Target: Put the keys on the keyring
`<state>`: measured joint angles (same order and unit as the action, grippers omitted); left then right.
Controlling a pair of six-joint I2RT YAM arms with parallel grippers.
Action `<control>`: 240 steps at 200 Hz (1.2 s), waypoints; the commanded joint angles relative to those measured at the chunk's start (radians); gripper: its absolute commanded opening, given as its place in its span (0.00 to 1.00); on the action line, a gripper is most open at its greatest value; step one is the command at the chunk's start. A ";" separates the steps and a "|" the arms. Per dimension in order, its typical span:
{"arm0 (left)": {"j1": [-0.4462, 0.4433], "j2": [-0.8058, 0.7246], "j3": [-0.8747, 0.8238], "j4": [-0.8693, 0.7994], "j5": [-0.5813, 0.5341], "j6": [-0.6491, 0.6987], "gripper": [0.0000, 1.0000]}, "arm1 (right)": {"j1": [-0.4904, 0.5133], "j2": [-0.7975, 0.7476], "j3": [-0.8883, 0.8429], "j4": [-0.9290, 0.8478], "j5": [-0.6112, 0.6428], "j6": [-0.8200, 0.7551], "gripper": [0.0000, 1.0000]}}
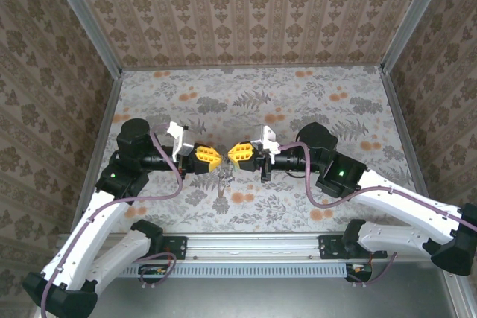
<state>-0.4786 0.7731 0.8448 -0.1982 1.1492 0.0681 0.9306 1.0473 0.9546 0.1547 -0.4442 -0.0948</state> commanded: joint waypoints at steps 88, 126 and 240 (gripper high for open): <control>-0.005 -0.006 0.040 -0.003 0.026 0.024 0.00 | 0.007 0.034 0.029 0.019 -0.007 -0.008 0.00; -0.003 -0.007 0.039 -0.003 0.026 0.024 0.00 | 0.008 0.035 0.029 0.021 -0.004 -0.010 0.00; -0.005 -0.005 0.039 -0.003 0.023 0.023 0.00 | 0.013 -0.005 0.011 0.033 0.039 -0.020 0.00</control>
<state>-0.4782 0.7731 0.8524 -0.1986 1.1488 0.0681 0.9371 1.0538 0.9546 0.1581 -0.4252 -0.1024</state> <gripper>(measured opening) 0.044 0.062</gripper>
